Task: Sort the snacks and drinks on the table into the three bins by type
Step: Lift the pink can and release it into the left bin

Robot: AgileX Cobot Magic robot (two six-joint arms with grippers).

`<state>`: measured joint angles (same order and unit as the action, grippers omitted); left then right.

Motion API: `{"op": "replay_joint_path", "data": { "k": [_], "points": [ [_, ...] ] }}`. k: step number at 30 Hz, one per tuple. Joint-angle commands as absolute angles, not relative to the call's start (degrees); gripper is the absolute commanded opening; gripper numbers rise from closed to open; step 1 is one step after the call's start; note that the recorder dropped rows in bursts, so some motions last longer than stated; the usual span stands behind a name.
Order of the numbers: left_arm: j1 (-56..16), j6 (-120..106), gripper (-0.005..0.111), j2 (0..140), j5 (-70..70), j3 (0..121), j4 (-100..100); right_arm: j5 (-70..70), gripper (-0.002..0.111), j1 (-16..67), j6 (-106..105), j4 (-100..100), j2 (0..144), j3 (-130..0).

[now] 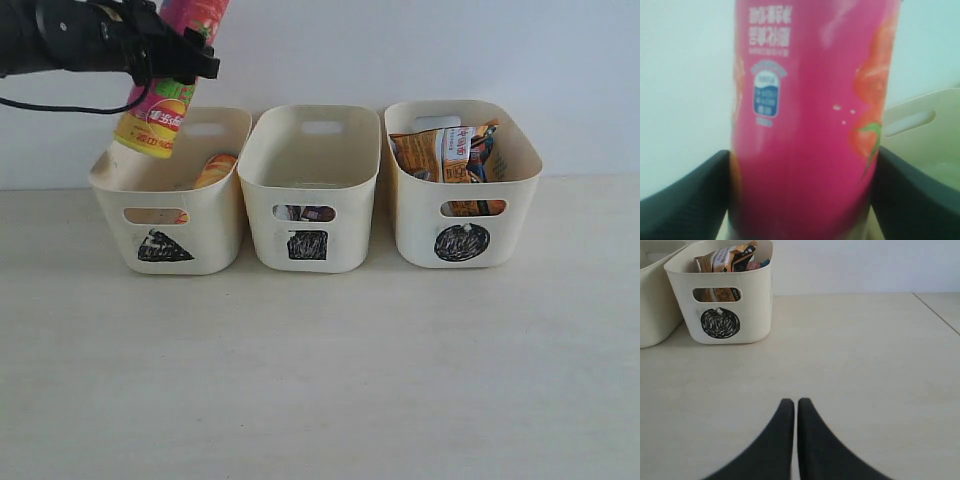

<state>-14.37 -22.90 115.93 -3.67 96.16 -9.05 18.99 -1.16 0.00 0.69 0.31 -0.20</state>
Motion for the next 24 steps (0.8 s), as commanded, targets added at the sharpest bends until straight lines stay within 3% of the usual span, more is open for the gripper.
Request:
{"op": "replay_joint_path", "data": {
  "k": [1,10,14,18,21,24],
  "points": [
    [-14.0,-21.2,0.004,118.5,0.8,96.3,-9.6,18.7,0.0,-0.9,0.0,0.7,0.0,0.0],
    [-12.0,-19.8,0.006,120.7,-0.6,96.3,-9.7,18.7,0.0,-0.9,0.0,0.7,0.0,0.0],
    [-11.9,-19.8,0.028,121.6,-2.5,96.3,-9.7,18.7,0.0,-0.9,0.0,0.7,0.0,0.0],
    [-11.9,-19.1,0.06,122.1,-3.2,96.3,-9.7,18.7,0.0,-0.9,0.0,0.7,0.0,0.0],
    [-11.9,-17.3,0.073,122.1,-3.0,96.3,-9.7,18.7,0.0,-0.9,0.0,0.7,0.0,0.0],
    [-11.9,-17.3,0.078,122.1,-3.0,96.3,-9.7,18.7,0.0,-0.9,0.0,0.7,0.0,0.0]
  ]
}}
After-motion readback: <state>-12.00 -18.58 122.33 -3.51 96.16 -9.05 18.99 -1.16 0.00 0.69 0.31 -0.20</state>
